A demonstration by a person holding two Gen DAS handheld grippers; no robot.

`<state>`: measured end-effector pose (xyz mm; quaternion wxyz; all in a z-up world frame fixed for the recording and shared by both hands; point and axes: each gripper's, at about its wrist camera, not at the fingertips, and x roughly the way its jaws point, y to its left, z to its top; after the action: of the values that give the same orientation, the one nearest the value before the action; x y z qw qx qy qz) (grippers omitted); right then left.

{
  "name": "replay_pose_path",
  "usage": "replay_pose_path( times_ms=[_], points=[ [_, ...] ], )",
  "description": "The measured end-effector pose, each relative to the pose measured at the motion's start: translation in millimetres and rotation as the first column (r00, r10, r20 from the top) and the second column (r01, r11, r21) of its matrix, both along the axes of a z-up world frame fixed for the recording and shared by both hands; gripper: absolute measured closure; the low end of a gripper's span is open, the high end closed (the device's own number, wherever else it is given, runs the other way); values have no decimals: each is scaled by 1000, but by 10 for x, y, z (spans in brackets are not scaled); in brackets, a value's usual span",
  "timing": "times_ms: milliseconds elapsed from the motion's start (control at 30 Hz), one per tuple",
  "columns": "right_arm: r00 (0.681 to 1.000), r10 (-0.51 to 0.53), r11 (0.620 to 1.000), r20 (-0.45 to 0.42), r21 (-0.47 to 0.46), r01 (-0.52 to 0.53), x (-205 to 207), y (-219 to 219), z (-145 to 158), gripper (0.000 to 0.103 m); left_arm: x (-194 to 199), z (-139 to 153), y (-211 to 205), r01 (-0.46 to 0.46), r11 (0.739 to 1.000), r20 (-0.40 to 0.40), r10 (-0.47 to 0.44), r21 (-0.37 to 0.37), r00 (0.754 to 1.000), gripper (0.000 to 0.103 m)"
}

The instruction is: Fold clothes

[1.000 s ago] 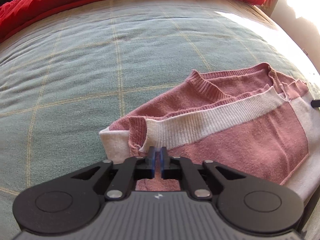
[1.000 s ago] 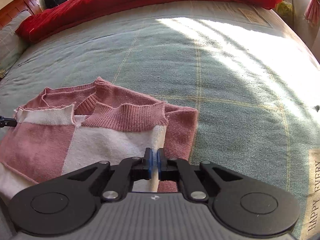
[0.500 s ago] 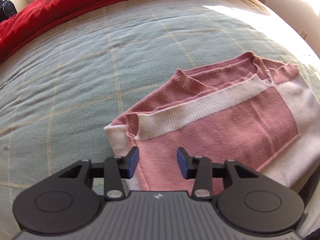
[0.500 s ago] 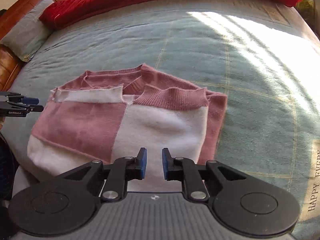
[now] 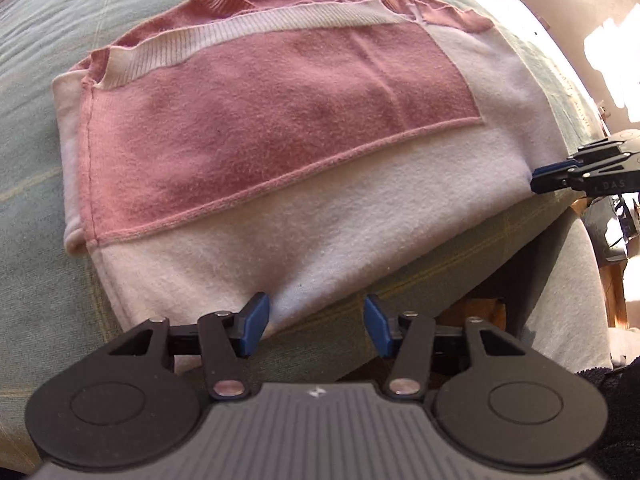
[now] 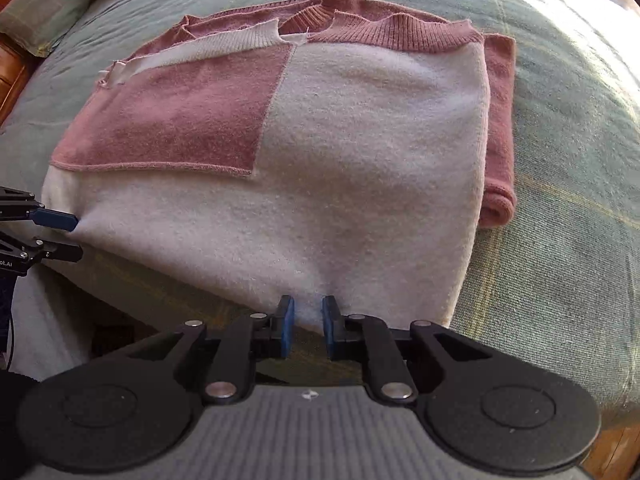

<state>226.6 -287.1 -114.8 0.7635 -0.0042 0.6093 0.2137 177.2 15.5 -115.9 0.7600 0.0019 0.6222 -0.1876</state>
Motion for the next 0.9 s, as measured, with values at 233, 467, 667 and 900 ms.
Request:
replay_pose_path(
  times_ms=[233,467,667,900],
  points=[
    [994,98,993,41,66,-100,75,448,97,85,-29,241,-137,44,999,72,-43,-21,996,46],
    [992,125,990,5,58,-125,41,567,-130,84,-143,-102,4,20,998,5,-20,63,1000,46],
    [996,60,993,59,96,-65,77,327,77,80,-79,114,260,-35,999,80,33,23,996,42],
    [999,-33,998,26,60,31,49,42,-80,79,-8,-107,423,-86,995,36,84,45,996,41]
  ],
)
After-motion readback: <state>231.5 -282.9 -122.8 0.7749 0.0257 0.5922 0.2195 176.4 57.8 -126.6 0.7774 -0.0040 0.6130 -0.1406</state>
